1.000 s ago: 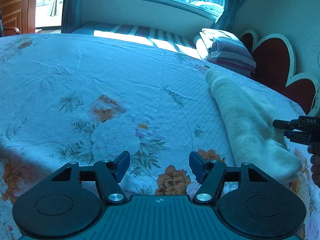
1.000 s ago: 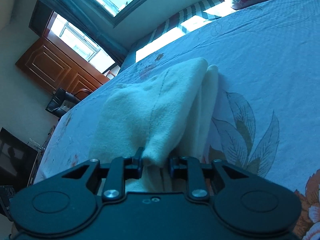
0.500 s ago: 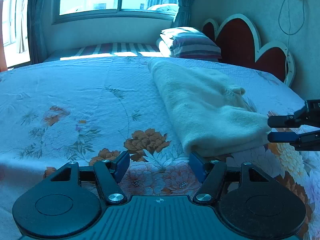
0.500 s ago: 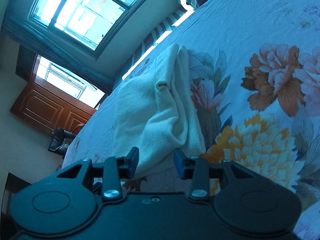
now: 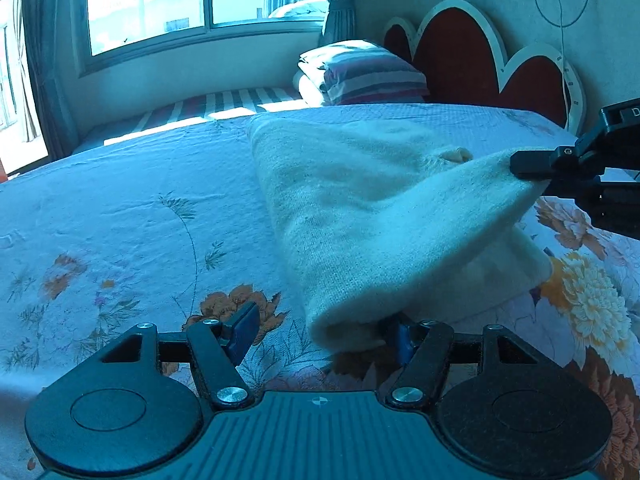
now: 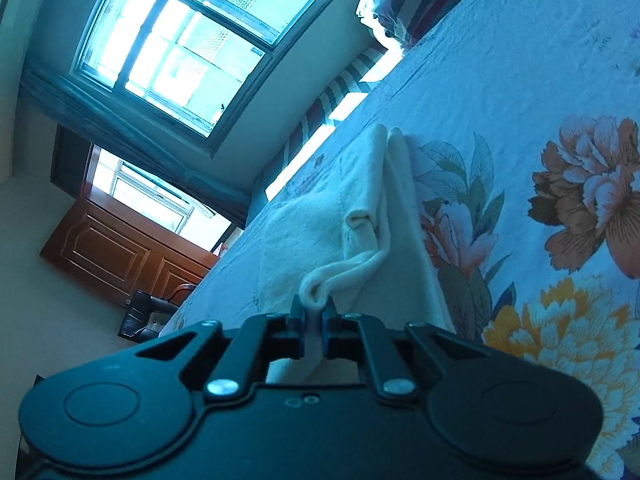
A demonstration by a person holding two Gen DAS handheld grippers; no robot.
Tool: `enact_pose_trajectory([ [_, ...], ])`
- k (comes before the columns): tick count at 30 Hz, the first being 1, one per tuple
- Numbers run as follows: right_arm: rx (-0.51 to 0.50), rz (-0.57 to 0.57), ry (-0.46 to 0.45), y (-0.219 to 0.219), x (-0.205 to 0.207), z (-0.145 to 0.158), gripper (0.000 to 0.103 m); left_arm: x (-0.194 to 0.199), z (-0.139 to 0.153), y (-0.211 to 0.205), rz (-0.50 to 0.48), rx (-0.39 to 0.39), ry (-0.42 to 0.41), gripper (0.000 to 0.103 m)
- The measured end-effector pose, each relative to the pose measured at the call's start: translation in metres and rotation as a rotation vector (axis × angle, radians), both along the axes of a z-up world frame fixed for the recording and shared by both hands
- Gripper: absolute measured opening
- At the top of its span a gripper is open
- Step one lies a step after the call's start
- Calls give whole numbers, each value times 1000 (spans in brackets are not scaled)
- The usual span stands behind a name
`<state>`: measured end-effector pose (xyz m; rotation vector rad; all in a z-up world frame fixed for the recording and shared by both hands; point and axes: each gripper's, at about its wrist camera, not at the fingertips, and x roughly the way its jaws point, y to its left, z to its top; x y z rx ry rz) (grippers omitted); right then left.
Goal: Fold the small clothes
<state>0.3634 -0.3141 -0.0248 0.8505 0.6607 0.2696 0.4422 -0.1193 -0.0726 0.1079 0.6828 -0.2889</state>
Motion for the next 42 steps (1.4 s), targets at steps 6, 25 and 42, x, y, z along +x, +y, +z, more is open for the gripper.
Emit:
enact_pose_trajectory([
  [6,-24,-19,-8,-9,4,-5,7,-12,-3,24,145,-38,-35,66],
  [25,-138,-47,70,-16,-26,-15,15,-25,17,74,244,-161,-65,66],
  [42,-732,139,-81,62,-6,16,16,16,16,67,101,-217,-18,66],
])
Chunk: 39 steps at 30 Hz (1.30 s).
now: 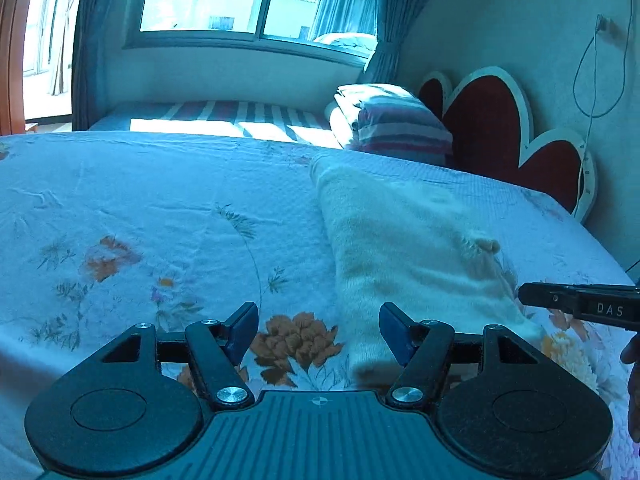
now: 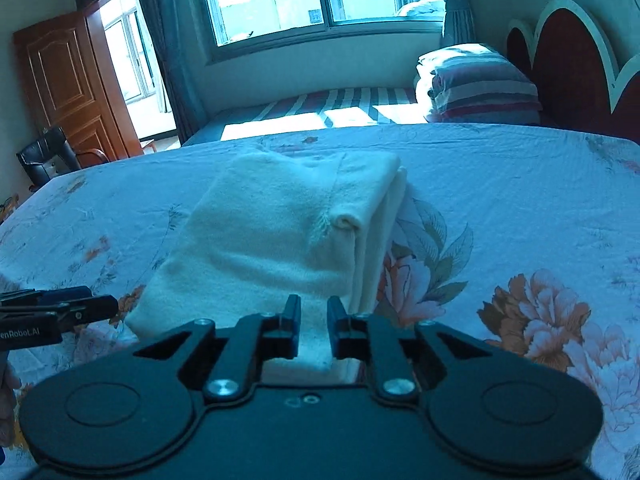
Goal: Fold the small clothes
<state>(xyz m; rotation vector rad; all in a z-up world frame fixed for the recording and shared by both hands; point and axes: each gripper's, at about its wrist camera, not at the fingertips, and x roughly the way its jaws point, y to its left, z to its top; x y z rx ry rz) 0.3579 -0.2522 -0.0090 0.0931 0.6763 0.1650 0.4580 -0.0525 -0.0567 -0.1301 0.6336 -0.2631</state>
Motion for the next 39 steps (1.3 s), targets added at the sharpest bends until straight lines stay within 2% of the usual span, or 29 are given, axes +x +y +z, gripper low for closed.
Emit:
enact_pose_trajectory([
  [2,-17,-15,-10,5,5,0,16,17,-4,-6,-27,-1,16,66],
  [3,-36,-19,10,9,12,-5,17,27,-11,-12,-49,26,63,66],
  [4,-63,-27,40,12,18,-12,18,36,-18,-17,-79,50,115,66],
  [5,-110,-44,101,15,26,-23,19,41,-19,-16,-99,44,130,66],
  [8,-120,-37,99,15,25,-16,18,46,1,-9,-82,32,48,66],
  [10,-106,-37,16,11,24,0,19,57,6,-6,-66,-13,28,66],
  [13,-102,-56,-53,6,47,13,19,84,4,-11,-39,-1,30,66],
  [14,-121,-60,-67,5,58,14,22,92,3,-11,-26,-6,41,66],
  [16,-148,-124,-61,-1,81,16,36,101,1,-6,-11,-34,67,66],
  [17,-105,-133,-39,-8,90,14,52,104,0,-5,-12,-40,78,66],
  [19,-16,-118,8,-20,99,9,50,110,-4,-6,-13,-12,76,66],
  [21,33,-80,21,-23,103,3,43,117,-9,-7,-10,-8,70,66],
  [23,61,-51,70,-21,112,-7,40,127,-18,-11,2,19,105,66],
  [25,29,-63,114,-21,122,-18,22,131,-21,-13,4,11,111,67],
  [26,48,-50,100,-23,121,-18,14,130,-19,-15,-8,29,94,67],
  [27,22,-41,84,-22,118,-14,12,128,-17,-19,-17,54,79,67],
  [29,-35,-27,28,-20,106,-4,11,128,-20,-27,-24,106,71,70],
  [30,-29,-28,27,-22,103,-4,11,130,-21,-28,-14,108,73,76],
  [31,-31,-34,71,-24,107,-13,11,134,-21,-26,3,111,89,86],
  [33,-39,-47,75,-24,110,-21,12,138,-13,-19,11,95,102,87],
  [35,-28,-60,84,-27,110,-14,18,134,0,-14,36,103,29,87],
  [37,-29,-96,4,-32,103,1,25,139,9,-11,50,87,-12,87],
  [39,0,-93,-62,-39,105,13,21,154,9,-13,71,74,-13,87],
])
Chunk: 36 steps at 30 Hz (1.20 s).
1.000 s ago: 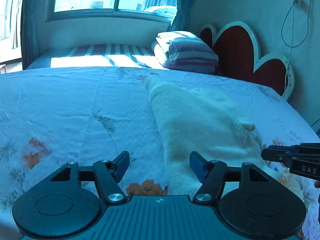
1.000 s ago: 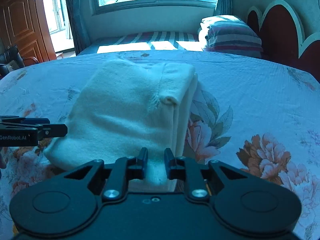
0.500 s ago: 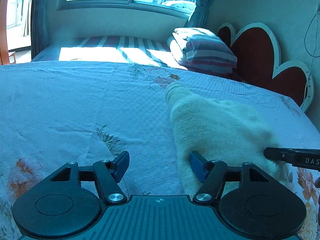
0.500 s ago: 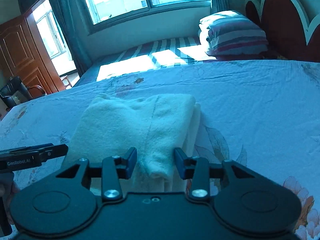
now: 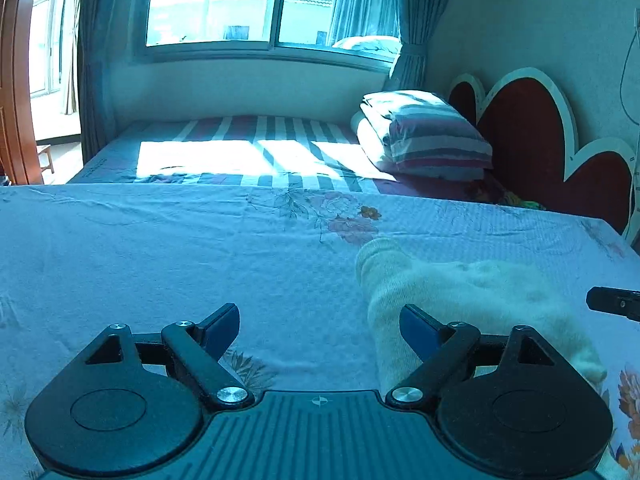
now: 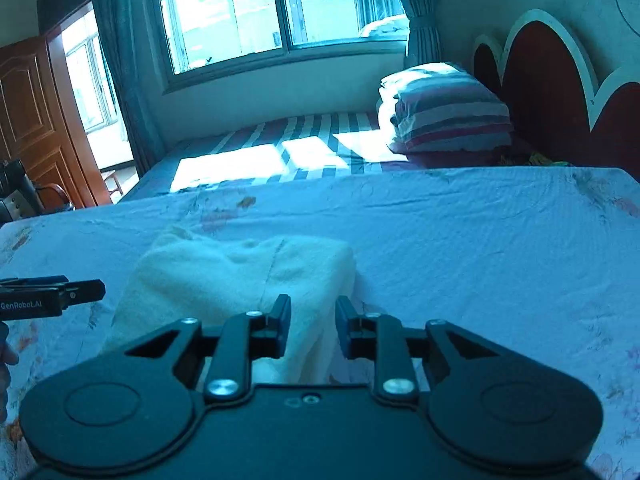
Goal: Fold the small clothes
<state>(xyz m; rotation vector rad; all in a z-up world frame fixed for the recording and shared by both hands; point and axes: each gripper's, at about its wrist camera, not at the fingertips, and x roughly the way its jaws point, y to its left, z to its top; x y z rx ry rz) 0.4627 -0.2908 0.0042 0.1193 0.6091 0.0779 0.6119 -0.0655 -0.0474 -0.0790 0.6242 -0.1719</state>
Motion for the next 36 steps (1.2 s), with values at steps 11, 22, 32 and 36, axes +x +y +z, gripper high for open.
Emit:
enact_pose_trajectory([
  [11,-114,89,119,1,71,-32,23,41,-16,-45,-39,64,44,94],
  [22,-135,87,104,6,80,-36,26,43,-17,-58,-71,124,55,94],
  [32,-135,135,124,11,37,-27,29,0,-16,-39,-110,91,81,94],
  [36,-124,96,118,8,39,-26,36,-7,-1,-41,-120,128,64,94],
])
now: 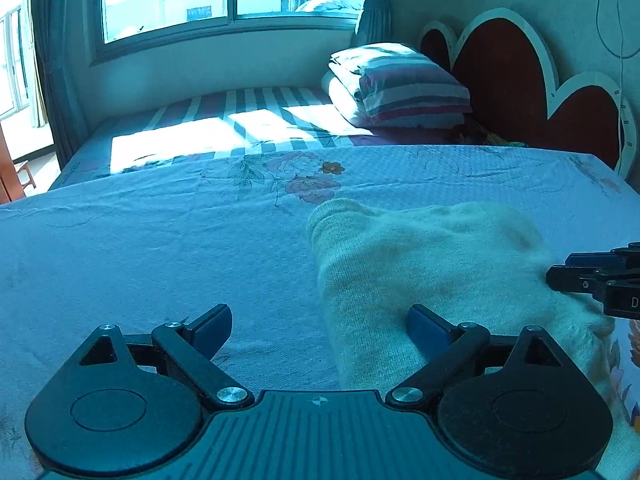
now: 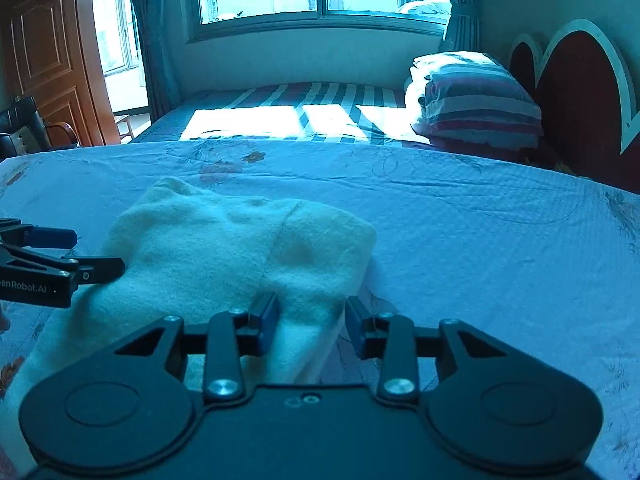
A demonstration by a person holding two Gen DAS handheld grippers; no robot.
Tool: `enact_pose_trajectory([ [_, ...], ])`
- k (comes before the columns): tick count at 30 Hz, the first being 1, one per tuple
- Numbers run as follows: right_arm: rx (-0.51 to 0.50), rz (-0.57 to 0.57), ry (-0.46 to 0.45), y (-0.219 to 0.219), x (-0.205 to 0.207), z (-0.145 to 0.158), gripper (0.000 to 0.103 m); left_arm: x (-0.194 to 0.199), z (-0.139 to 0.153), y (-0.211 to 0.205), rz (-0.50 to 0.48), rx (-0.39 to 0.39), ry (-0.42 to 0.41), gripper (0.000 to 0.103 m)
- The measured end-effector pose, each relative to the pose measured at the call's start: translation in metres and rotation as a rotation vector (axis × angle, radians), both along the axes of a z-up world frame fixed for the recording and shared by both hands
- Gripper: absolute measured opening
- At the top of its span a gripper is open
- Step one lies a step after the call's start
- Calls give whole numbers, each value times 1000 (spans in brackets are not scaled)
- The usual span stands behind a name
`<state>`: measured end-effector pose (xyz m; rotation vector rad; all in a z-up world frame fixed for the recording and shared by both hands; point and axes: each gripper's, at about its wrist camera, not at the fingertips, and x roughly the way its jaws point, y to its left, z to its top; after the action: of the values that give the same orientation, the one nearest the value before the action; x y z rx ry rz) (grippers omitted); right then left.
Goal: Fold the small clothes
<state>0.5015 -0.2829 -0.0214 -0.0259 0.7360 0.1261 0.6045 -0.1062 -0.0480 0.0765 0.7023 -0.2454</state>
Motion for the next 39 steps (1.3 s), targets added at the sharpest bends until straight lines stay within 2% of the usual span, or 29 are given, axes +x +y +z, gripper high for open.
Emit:
enact_pose_trajectory([
  [4,4,-1,-59,-3,-27,19,36,-25,4,13,-14,-11,-2,94],
  [6,17,18,-28,-1,-34,15,34,-24,-9,12,-34,4,42,94],
  [8,-22,18,33,5,-30,-3,34,-24,-13,12,-36,-8,36,95],
  [10,14,-12,23,3,-30,-6,34,-24,-7,13,-28,-1,45,94],
  [12,27,-33,25,2,-33,2,34,-35,3,15,-33,13,19,94],
  [15,51,-35,-3,2,-55,16,36,-62,6,27,-27,-25,27,94],
  [18,116,-29,33,1,-86,17,36,-91,0,41,-28,-91,70,94],
  [19,156,-37,59,-2,-97,15,36,-99,-3,44,-30,-111,89,90],
  [20,195,-53,76,-6,-106,12,36,-107,-4,48,-37,-133,96,75],
  [22,267,-88,105,-13,-126,5,32,-117,-10,55,-41,-180,125,59],
  [27,411,-145,120,-19,-151,-6,27,-134,-16,59,-64,-170,113,57],
  [32,505,-172,98,-25,-154,-8,27,-142,-17,53,-121,-114,112,56],
  [34,531,-171,108,-25,-153,-11,27,-139,-22,50,-127,-123,125,56],
  [37,553,-175,131,-23,-149,-19,27,-138,-24,46,-106,-129,98,56],
  [38,552,-175,129,-22,-150,-20,27,-138,-22,46,-100,-164,94,47],
  [39,551,-178,113,-20,-151,-19,28,-138,-19,45,-103,-194,86,44],
])
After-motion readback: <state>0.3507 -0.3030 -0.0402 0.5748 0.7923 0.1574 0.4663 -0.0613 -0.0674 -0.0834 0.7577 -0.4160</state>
